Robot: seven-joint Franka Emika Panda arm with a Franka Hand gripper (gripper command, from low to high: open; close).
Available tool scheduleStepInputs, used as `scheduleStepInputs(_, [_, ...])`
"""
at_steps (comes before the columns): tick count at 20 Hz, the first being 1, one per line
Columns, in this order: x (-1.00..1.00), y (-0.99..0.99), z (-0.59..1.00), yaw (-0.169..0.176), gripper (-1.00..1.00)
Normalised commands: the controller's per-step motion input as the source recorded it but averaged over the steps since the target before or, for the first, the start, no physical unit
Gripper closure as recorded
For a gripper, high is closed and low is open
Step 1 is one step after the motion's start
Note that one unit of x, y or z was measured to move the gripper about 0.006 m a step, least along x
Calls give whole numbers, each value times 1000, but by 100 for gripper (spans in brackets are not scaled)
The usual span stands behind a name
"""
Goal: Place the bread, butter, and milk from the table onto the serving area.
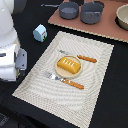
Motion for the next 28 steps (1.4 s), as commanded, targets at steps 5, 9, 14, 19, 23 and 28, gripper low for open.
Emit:
scheduleStepInputs(5, [-229, 0, -264, 60, -100])
scheduleStepInputs(9, [-125, 0, -169, 5, -100])
scheduleStepInputs(14, [-122, 0, -194, 5, 100])
scheduleStepInputs(19, [-118, 31, -232, 18, 100])
scheduleStepInputs(23, [-46, 79, -244, 30, 100])
scheduleStepInputs(28, [-4, 94, -307, 39, 100])
